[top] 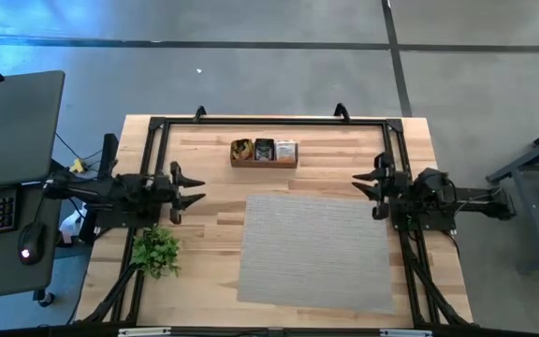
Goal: Pick & Place Tea
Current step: Return to Home Position
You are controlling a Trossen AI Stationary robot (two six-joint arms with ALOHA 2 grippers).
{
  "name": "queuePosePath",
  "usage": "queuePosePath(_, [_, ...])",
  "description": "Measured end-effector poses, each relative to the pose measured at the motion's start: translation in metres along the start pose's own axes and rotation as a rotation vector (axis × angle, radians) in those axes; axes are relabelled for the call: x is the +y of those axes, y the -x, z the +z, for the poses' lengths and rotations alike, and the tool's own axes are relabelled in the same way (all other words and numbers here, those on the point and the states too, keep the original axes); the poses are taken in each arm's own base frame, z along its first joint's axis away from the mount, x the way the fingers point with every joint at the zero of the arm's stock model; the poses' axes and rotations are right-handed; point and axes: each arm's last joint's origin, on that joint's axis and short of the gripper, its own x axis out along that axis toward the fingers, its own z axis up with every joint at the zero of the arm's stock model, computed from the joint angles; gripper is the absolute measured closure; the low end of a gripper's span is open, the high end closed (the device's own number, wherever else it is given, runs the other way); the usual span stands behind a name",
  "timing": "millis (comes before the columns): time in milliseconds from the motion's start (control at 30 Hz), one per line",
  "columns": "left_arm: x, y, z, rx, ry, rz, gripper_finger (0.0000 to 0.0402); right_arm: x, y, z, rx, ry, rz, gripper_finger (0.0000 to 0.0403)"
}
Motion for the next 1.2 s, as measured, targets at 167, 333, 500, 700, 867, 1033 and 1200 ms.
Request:
queuePosePath(167, [0.0, -0.002, -0.011, 0.008, 0.021, 0.01, 0.0236, 0.001, 0.0, -0.004, 0.04, -0.073, 0.032, 0.0322])
queuePosePath(333, [0.0, -0.002, -0.011, 0.01, 0.027, 0.01, 0.0236, 0.002, 0.0, -0.006, 0.028, -0.075, 0.032, 0.0322])
queuePosePath(500, [-0.001, -0.003, -0.012, 0.019, 0.044, 0.007, 0.0236, 0.003, 0.0, -0.014, 0.01, -0.079, 0.029, 0.0322])
queuePosePath(700, [-0.001, -0.003, -0.012, 0.018, 0.044, 0.008, 0.0236, 0.003, 0.0, -0.017, 0.04, -0.054, 0.03, 0.0322])
queuePosePath(867, [-0.001, -0.003, -0.012, 0.019, 0.044, 0.009, 0.0236, 0.004, 0.001, -0.029, 0.165, -0.044, 0.027, 0.0323])
queuePosePath(1033, [-0.001, -0.003, -0.012, 0.019, 0.044, 0.009, 0.0236, 0.003, 0.001, -0.031, 0.192, -0.078, -0.002, 0.0323])
queuePosePath(1200, [-0.001, -0.003, -0.012, 0.02, 0.044, 0.009, 0.0236, 0.003, 0.001, -0.031, 0.192, -0.089, -0.006, 0.0323])
